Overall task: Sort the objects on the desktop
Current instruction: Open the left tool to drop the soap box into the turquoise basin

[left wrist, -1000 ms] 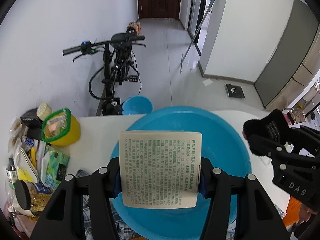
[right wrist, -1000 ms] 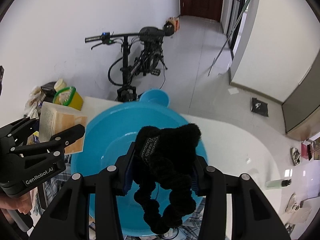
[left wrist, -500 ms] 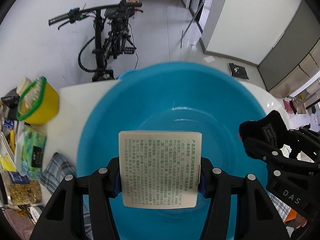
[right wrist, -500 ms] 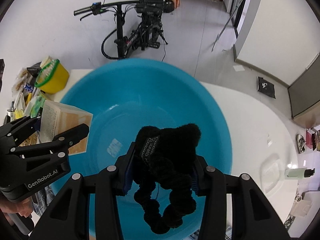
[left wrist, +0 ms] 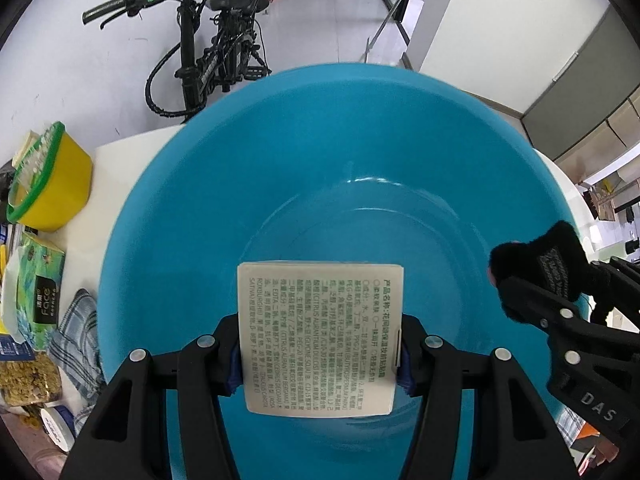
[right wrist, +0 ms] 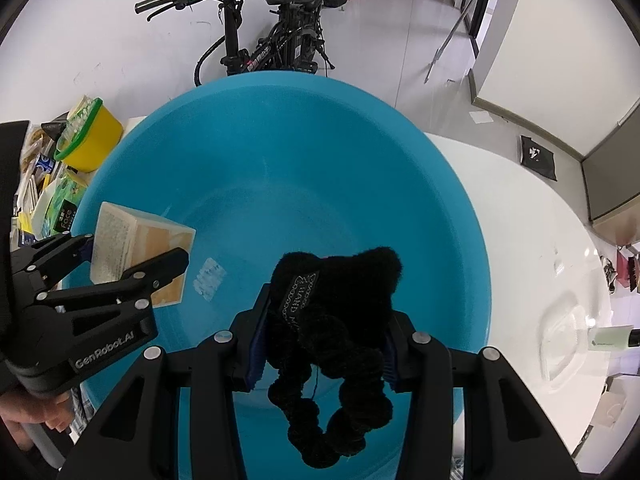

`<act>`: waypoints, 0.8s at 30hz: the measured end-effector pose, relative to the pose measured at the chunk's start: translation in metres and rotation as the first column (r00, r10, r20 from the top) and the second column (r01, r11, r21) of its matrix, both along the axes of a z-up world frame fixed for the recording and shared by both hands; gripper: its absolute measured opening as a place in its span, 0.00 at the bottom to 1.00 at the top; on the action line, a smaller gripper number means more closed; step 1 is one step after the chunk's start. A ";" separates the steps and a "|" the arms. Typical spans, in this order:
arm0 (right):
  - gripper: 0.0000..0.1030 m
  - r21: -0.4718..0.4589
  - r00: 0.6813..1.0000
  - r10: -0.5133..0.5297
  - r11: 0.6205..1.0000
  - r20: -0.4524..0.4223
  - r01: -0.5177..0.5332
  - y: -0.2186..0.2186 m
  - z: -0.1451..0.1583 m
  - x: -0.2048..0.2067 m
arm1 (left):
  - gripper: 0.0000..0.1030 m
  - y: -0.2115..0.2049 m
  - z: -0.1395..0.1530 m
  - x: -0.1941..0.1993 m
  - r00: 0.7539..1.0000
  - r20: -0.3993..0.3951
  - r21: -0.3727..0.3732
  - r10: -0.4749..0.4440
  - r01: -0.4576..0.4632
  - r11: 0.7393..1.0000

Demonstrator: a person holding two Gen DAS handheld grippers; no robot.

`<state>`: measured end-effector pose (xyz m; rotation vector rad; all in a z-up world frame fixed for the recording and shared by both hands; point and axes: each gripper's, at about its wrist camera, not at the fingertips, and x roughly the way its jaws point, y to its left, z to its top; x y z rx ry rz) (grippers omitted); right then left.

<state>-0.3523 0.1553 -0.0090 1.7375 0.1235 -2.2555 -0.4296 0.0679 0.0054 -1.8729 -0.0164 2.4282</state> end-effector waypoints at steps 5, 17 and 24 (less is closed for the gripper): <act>0.42 0.009 1.000 -0.015 1.000 0.001 0.015 0.007 -0.005 -0.001 | 0.57 -0.003 -0.010 -0.001 1.000 0.018 0.000 0.012 -0.012 1.000; 0.42 -0.006 1.000 -0.025 1.000 0.006 0.025 0.008 -0.011 -0.003 | 0.60 0.006 -0.009 -0.003 1.000 0.018 0.000 -0.004 0.004 1.000; 0.42 -0.006 0.999 -0.032 0.999 0.003 0.032 0.008 -0.009 -0.004 | 0.74 0.004 -0.006 -0.003 1.000 -0.004 -0.012 -0.003 0.003 1.000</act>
